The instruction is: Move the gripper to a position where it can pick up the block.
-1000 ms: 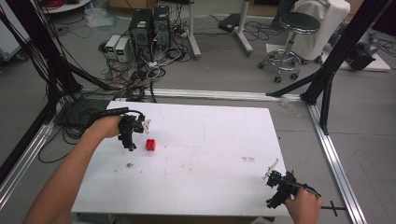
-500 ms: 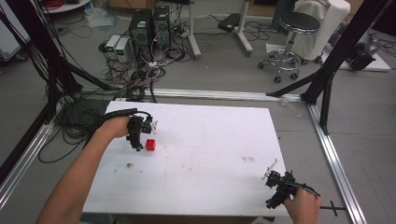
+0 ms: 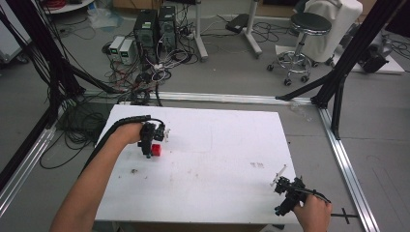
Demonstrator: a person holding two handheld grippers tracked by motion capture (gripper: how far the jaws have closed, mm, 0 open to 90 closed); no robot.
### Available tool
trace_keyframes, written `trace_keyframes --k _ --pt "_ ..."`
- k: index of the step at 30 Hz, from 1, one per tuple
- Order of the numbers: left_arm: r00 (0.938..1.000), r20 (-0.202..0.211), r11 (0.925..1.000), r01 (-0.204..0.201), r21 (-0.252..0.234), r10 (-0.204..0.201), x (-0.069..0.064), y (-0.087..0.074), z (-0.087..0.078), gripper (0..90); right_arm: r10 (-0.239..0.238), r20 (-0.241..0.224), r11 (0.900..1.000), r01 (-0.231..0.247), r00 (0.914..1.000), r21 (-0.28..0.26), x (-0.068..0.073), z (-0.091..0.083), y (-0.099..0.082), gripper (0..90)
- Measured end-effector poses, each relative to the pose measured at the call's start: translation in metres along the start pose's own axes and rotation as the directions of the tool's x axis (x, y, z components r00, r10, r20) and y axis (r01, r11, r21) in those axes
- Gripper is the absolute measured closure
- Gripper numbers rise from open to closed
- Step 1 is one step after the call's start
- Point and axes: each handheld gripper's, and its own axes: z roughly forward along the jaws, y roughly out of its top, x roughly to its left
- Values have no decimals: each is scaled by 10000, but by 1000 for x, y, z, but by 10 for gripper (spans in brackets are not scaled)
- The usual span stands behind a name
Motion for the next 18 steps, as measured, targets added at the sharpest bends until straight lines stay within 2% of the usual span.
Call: trace_keyframes --k 10,18 --pt "9996 197 9997 -202 102 200 2 6 10 224 -21 3 10000 21 10000 32 0 1 1 95" --pt "9993 346 9998 -166 112 162 2 10 15 224 42 5 10000 -42 10000 -59 0 -1 0 95"
